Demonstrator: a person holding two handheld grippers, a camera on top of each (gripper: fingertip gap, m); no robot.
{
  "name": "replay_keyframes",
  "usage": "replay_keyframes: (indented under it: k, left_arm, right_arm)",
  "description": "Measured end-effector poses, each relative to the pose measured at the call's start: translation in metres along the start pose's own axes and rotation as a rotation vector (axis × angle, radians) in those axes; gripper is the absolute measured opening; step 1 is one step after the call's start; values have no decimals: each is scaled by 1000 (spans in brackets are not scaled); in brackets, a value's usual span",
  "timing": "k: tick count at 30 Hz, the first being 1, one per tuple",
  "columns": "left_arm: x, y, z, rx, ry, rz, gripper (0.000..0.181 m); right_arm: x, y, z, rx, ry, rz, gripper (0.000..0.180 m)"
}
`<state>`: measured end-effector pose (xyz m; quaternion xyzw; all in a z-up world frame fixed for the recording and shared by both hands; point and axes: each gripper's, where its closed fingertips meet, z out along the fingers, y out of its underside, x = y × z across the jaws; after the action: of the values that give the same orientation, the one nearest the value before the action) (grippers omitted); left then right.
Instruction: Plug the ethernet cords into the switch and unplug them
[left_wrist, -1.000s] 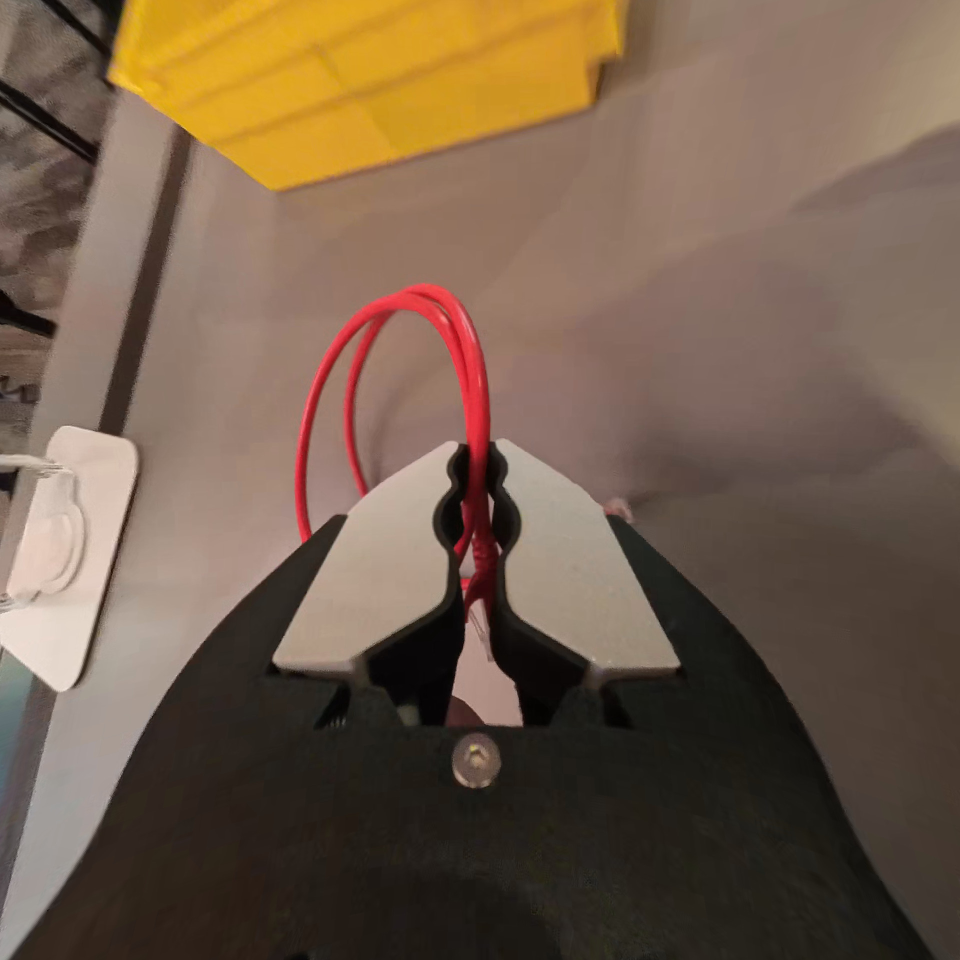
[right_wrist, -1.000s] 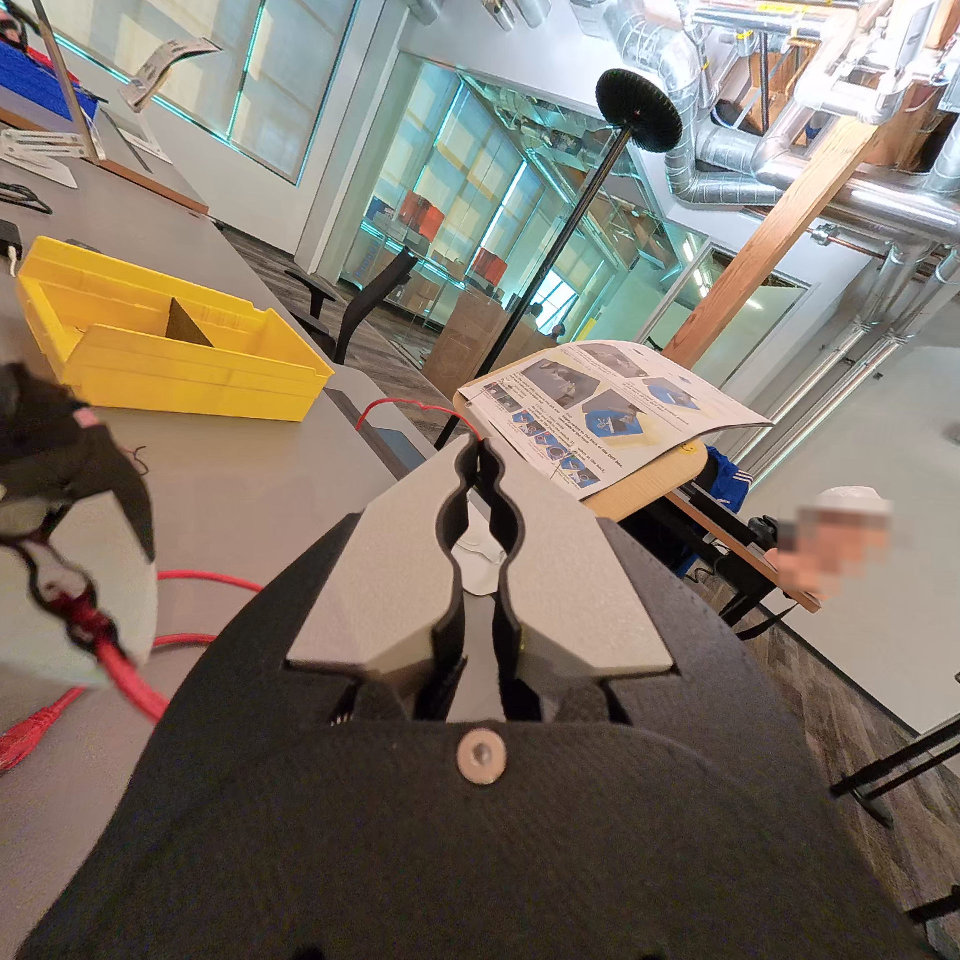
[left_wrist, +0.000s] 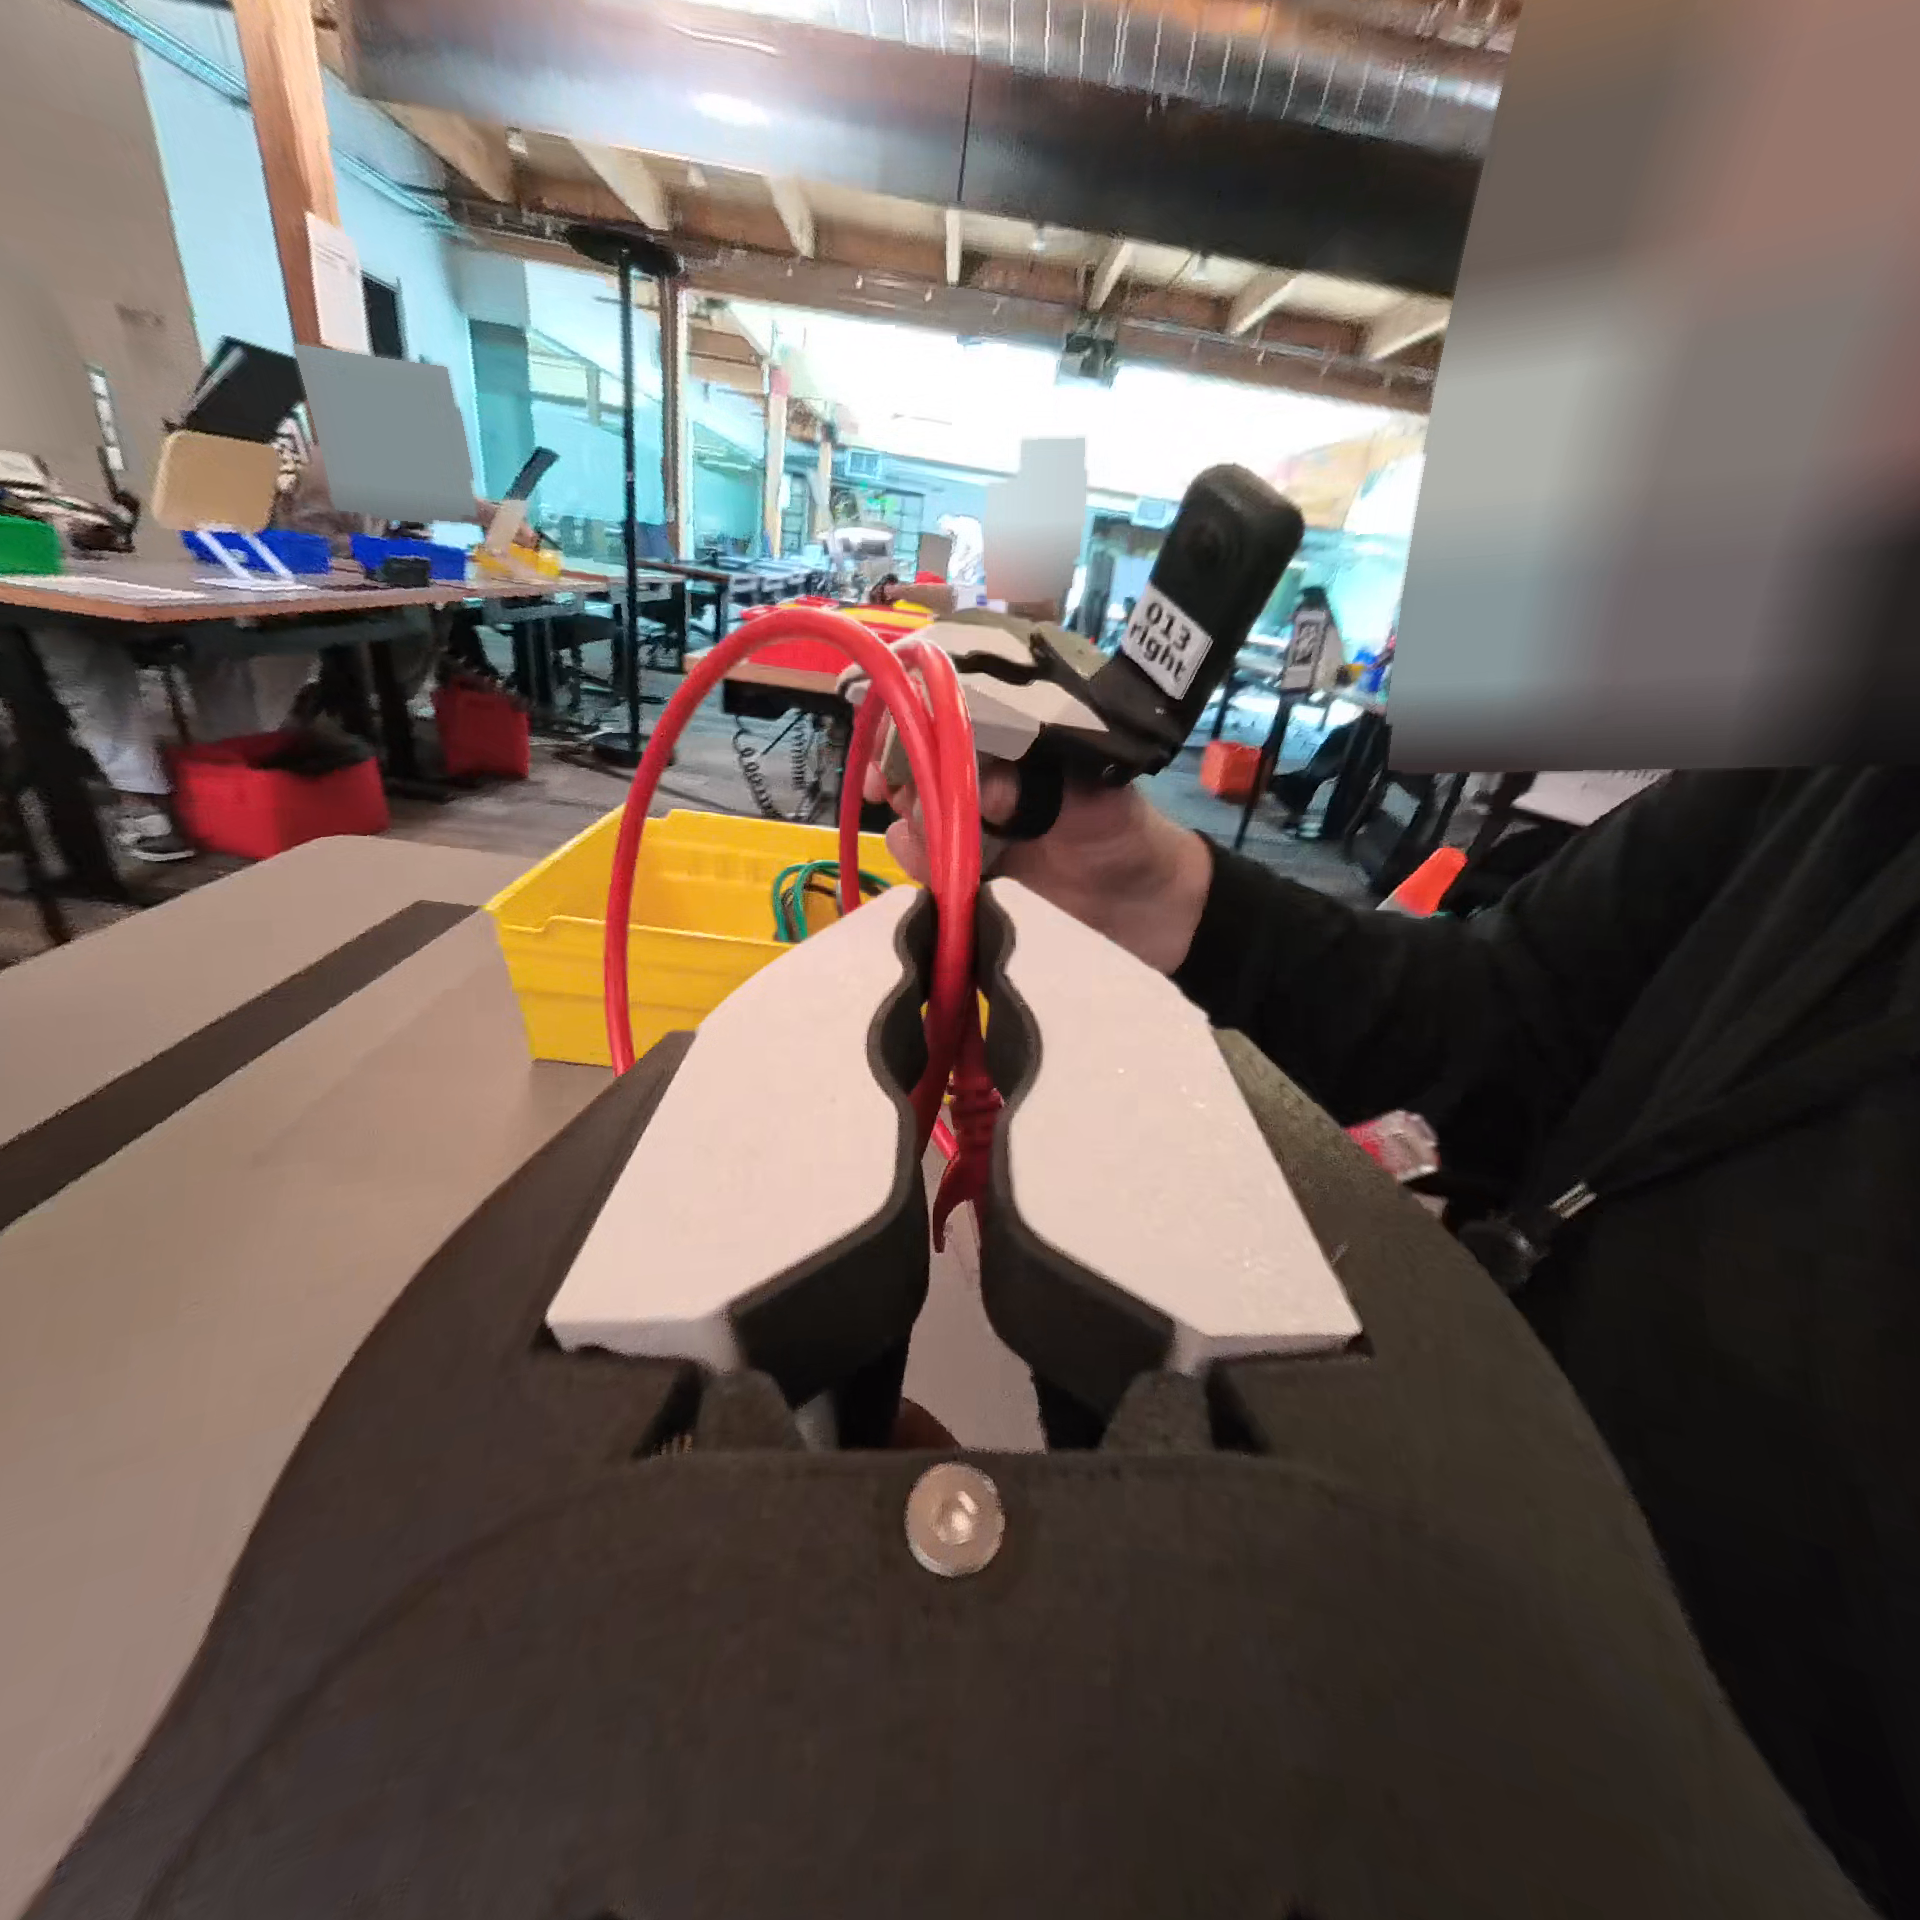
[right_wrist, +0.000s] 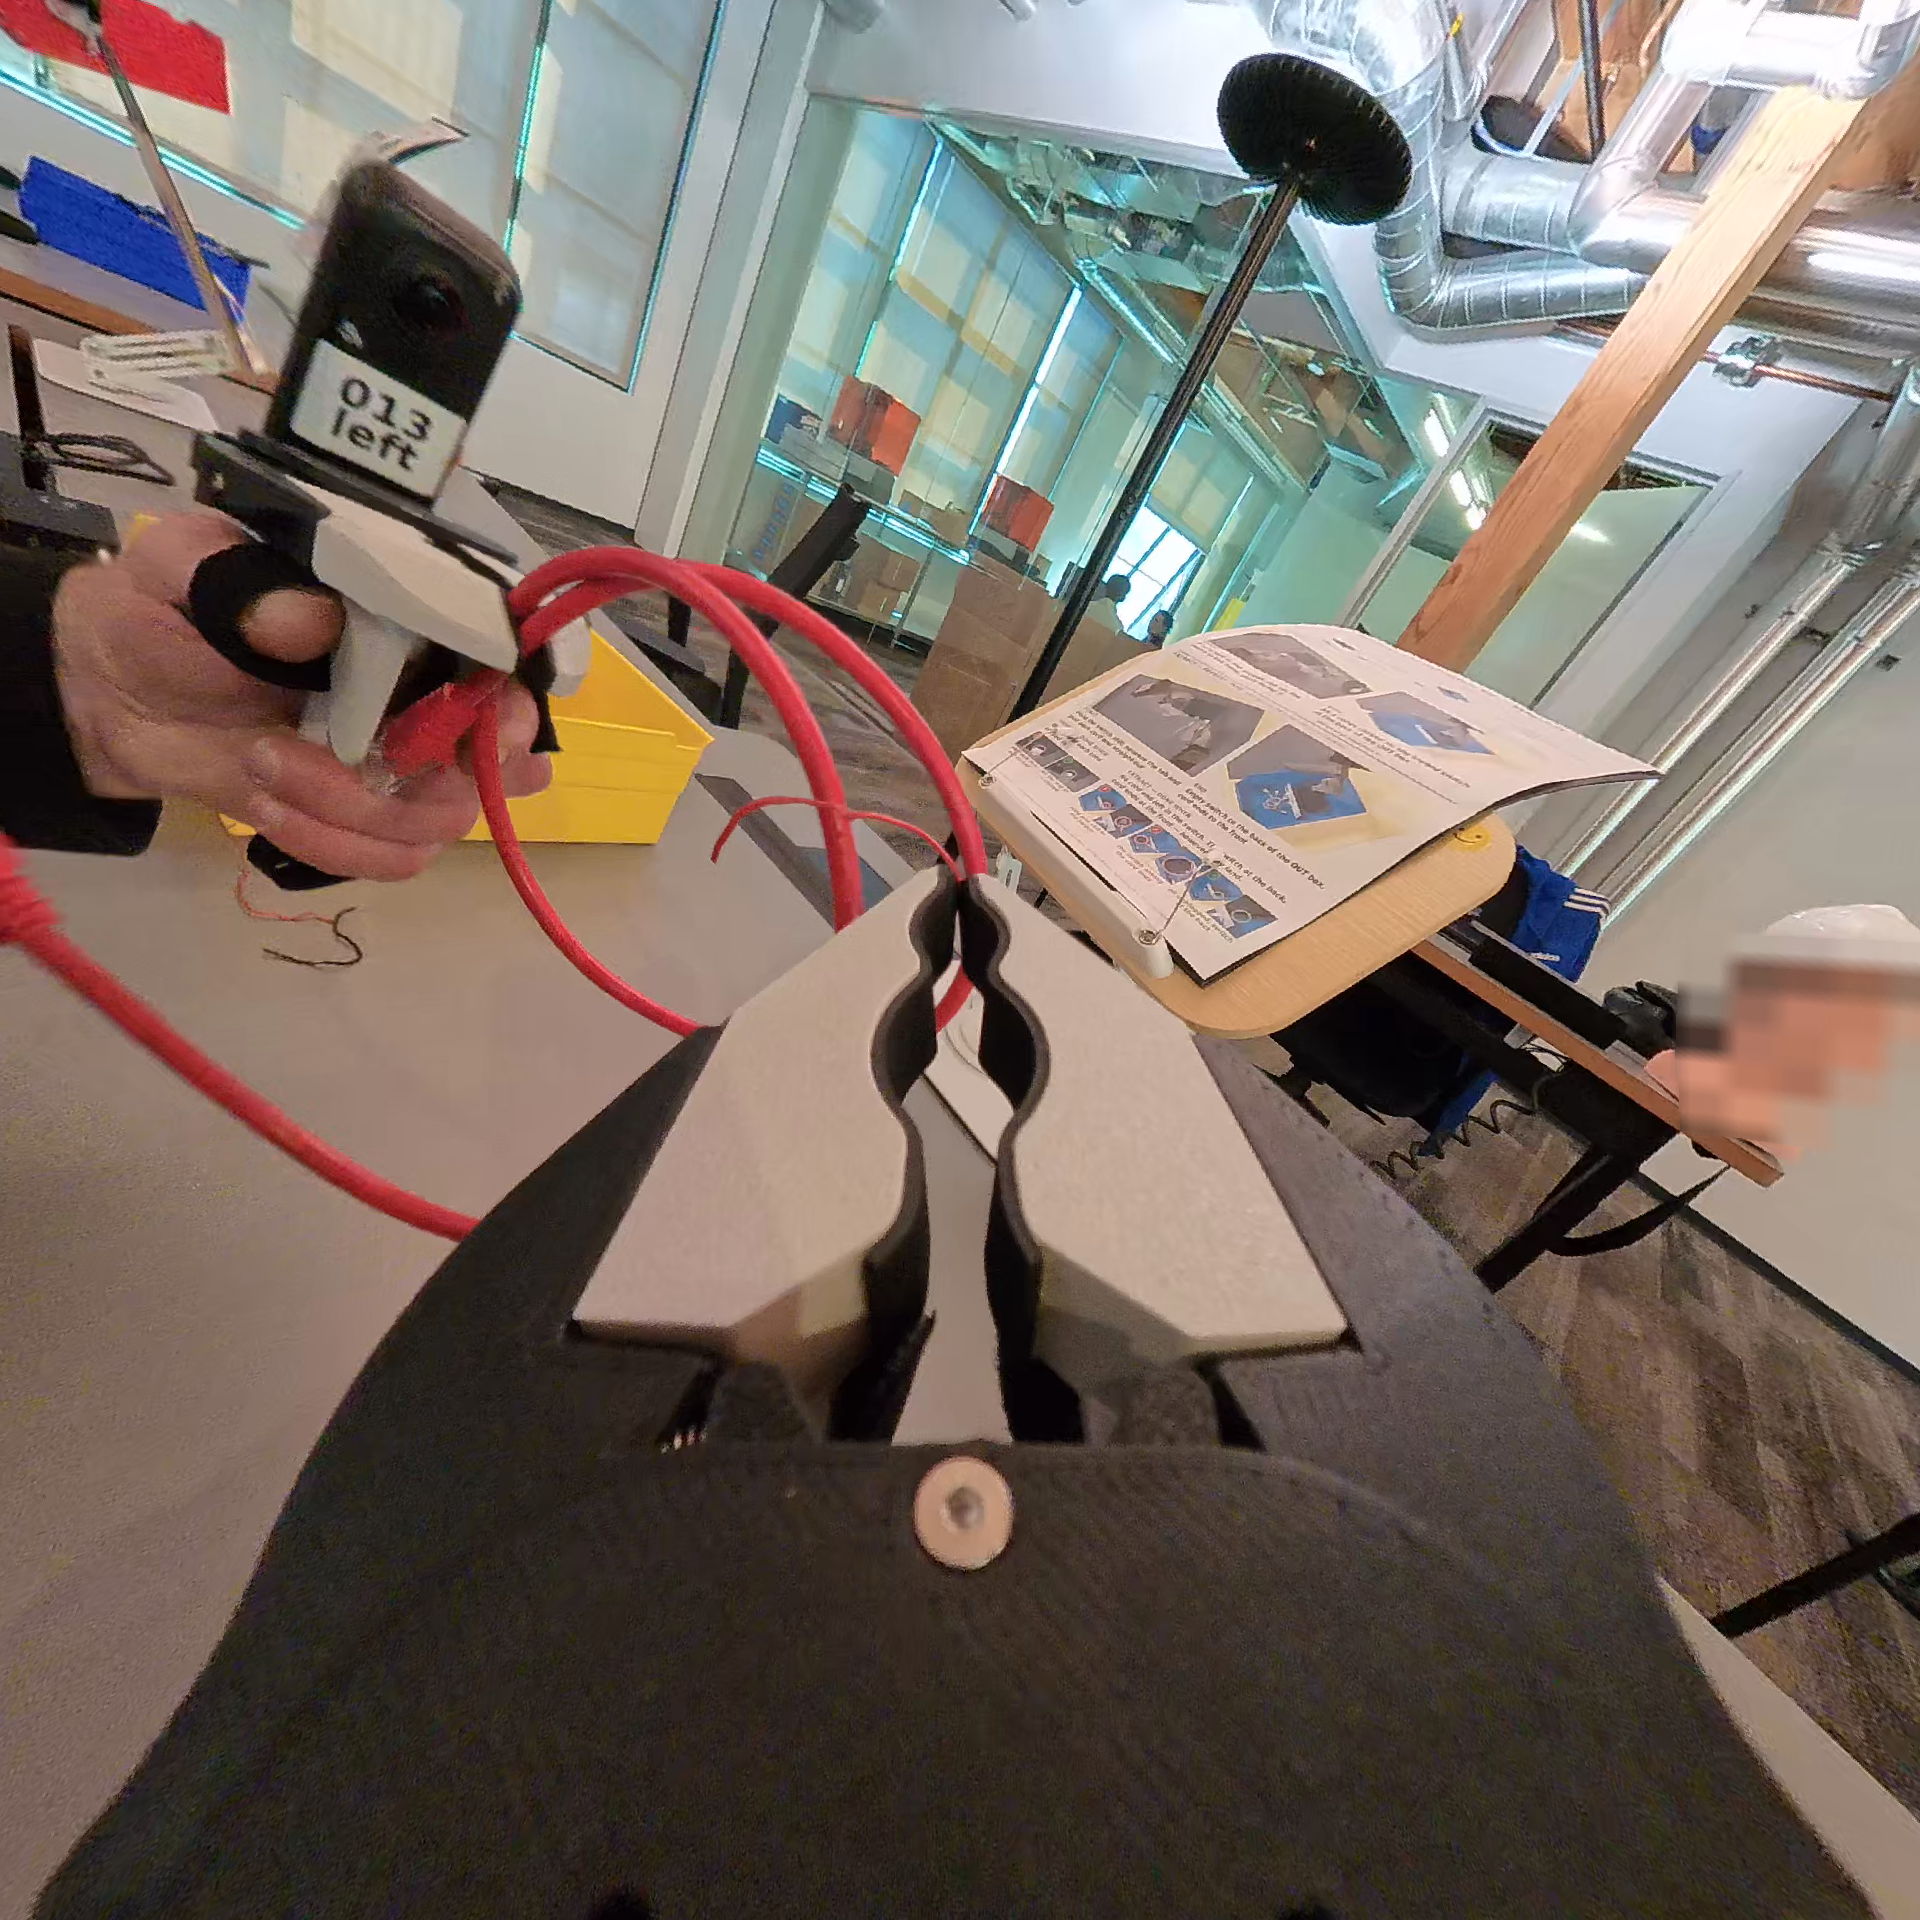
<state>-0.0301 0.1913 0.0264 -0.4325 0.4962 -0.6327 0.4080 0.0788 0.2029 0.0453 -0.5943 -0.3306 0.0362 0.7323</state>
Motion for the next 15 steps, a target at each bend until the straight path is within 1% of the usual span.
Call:
replay_keyframes:
  k: [4,7,13,15]
  left_arm:
    - [1,-9,-3,78,33,-44,5]
    - [-1,-2,0,65,19,-56,5]
    - [-3,11,6,45,6,-86,6]
    - [-2,12,7,46,13,-101,5]
  right_arm:
    - [0,-5,-1,16,-3,7,0]
    - [-3,-9,0,30,-7,13,0]
    - [-22,-12,7,42,-86,28,0]
    - [-26,-9,10,30,-90,25,0]
